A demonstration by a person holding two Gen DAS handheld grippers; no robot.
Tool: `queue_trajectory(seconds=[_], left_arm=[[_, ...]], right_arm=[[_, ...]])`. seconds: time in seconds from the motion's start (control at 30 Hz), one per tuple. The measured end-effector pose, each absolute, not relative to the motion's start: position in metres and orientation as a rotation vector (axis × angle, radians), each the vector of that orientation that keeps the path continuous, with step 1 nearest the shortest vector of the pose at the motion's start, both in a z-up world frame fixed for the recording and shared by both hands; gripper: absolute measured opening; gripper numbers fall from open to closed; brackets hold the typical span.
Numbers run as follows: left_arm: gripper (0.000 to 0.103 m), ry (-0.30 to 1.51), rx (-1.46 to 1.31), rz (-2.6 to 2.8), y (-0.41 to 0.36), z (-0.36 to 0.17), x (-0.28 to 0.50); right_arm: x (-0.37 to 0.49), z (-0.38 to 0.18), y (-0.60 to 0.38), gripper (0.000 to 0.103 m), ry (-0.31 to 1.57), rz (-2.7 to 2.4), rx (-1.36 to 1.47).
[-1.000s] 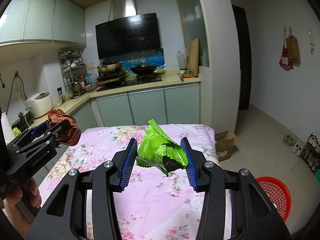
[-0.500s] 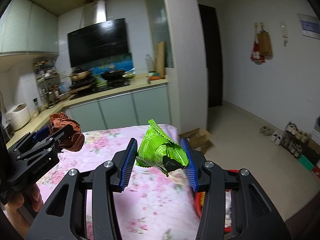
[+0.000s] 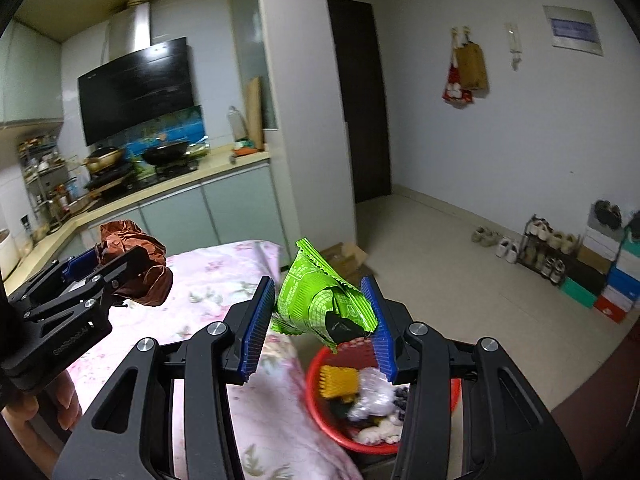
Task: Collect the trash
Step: 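Lift the brown cloth and green packet and carry both over the red basket, then open both tools to drop the cloth and packet into the basket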
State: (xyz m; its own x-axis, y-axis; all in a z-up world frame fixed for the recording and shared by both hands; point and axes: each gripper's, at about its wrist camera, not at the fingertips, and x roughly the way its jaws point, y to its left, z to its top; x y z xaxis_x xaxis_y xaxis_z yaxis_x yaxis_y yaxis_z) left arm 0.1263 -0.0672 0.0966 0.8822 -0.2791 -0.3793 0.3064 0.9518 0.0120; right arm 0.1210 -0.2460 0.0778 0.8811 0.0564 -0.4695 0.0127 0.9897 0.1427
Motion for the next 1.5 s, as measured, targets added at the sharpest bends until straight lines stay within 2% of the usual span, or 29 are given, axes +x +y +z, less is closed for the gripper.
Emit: queue_trajectory(seconds=[0.4,0.93,1.23,1.3,1.37,1.5], left_arm=[[0.054,0.499,0.103,-0.469,-0.132,0.060,0.165],[0.054,0.735,0.183,-0.567,-0.190,-0.029,0.219],[0.060,0.805,0.195,-0.559,-0.203,-0.052,0.236],[0.066,0.815,0.192,-0.560,-0.203,-0.054,0.238],[0.072,0.822,0.181,-0.561,-0.201,-0.055,0.241],[0.081,0.827,0.148,-0.561,-0.195,-0.052,0.244]], right_arm=[[0.131,0.044,-0.293,0.044,0.567,-0.096,0.176],[0.169,-0.027,-0.327,0.044,0.767,-0.143,0.166],[0.188,-0.057,-0.335,0.046,0.848,-0.135,0.172],[0.189,-0.063,-0.335,0.051,0.861,-0.123,0.177],[0.191,-0.067,-0.337,0.062,0.867,-0.105,0.192],[0.190,-0.069,-0.337,0.068,0.867,-0.094,0.204]])
